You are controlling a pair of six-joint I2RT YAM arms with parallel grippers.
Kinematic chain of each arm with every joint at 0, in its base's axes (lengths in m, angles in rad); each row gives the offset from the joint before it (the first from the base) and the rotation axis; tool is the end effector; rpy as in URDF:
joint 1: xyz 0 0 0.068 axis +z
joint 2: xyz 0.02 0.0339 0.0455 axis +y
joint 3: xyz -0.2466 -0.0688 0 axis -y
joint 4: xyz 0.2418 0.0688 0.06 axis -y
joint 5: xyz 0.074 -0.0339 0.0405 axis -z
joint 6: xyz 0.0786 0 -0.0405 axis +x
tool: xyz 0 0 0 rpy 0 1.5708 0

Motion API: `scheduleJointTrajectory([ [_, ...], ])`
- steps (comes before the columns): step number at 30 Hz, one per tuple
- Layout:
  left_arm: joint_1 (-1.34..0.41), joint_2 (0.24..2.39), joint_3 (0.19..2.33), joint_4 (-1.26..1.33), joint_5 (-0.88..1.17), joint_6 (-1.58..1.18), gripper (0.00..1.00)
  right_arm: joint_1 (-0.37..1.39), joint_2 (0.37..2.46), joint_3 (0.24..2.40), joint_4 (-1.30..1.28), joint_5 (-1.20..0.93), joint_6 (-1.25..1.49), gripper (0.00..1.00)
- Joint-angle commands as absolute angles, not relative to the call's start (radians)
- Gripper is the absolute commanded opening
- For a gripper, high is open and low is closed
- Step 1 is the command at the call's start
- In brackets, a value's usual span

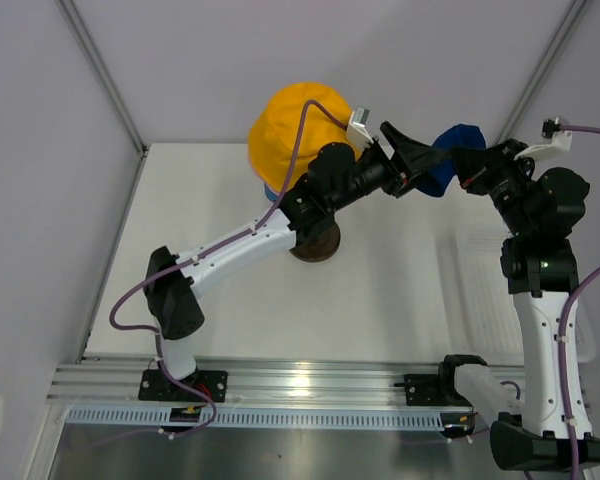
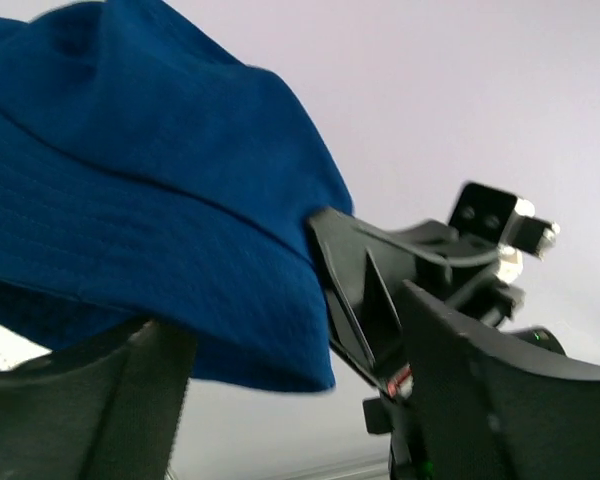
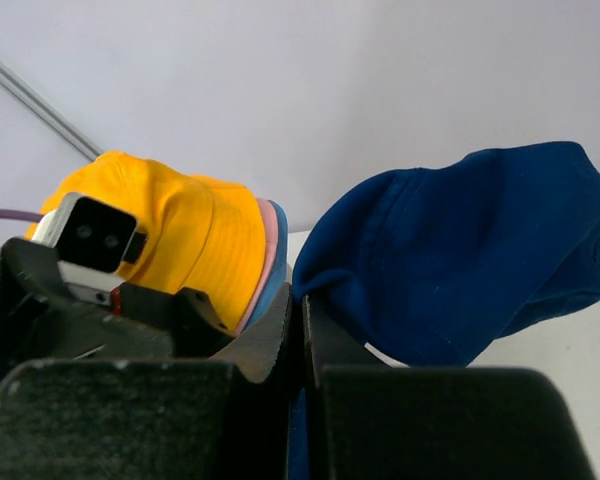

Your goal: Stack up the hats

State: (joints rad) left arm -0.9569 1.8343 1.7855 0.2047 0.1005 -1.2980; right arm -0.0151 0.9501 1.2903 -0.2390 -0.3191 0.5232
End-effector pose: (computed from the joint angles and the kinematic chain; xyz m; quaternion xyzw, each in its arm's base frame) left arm 0.2695 -0.3961 0.4234 -0.0725 0.6461 -0.6997 0.2961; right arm 0.2327 0.0211 0.4664 0.0624 0.6694 0.2872 0.6823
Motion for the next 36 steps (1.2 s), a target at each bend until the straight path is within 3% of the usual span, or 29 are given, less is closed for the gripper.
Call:
scheduleJointTrajectory([
  [1,-0.969,1.865,1.896,0.16,0.118,-1.327,0.79,-0.009,0.907,1.299,-0.225,-0.318,0.454,0.0],
  [4,-0.969,1.901,1.972,0.13,0.133,-1.322,0.64,-0.008,0.884,1.298,-0.233,-0.295,0.42,0.0],
  [5,-0.968,1.91,2.005,0.103,0.136,-1.322,0.51,-0.008,0.881,1.302,-0.25,-0.293,0.398,0.0],
  [7,-0.963,1.928,2.043,0.083,0.135,-1.313,0.38,-0.008,0.877,1.308,-0.265,-0.319,0.38,0.0],
  [8,-0.962,1.933,2.055,0.063,0.132,-1.309,0.22,-0.008,0.877,1.31,-0.267,-0.333,0.377,0.0],
  [10,-0.962,1.931,2.081,0.054,0.129,-1.302,0.04,-0.008,0.879,1.316,-0.273,-0.351,0.38,0.0],
  [11,-0.962,1.928,2.086,0.048,0.123,-1.299,0.01,-0.008,0.879,1.321,-0.287,-0.35,0.377,0.0],
  [13,-0.96,1.916,2.103,0.043,0.12,-1.281,0.01,-0.009,0.879,1.339,-0.301,-0.31,0.376,0.06],
  [17,-0.953,1.933,2.251,-0.089,0.095,-1.139,0.01,-0.009,0.879,1.37,-0.359,-0.197,0.391,0.52],
  [19,-0.934,1.947,2.386,-0.168,0.095,-1.091,0.01,-0.012,0.88,1.377,-0.37,-0.164,0.42,0.63],
  [20,-0.911,1.95,2.399,-0.182,0.103,-1.065,0.01,-0.015,0.882,1.379,-0.377,-0.163,0.431,0.78],
  [23,-0.853,1.924,2.424,-0.199,0.146,-1.029,0.01,-0.034,0.882,1.378,-0.37,-0.175,0.468,0.97],
  [31,-0.695,1.914,2.497,-0.163,0.47,-0.922,0.01,-0.072,0.905,1.281,-0.21,-0.313,0.575,1.0],
  [36,-0.62,1.924,2.519,-0.008,0.626,-0.934,0.01,-0.066,0.922,1.184,0.038,-0.452,0.612,0.98],
])
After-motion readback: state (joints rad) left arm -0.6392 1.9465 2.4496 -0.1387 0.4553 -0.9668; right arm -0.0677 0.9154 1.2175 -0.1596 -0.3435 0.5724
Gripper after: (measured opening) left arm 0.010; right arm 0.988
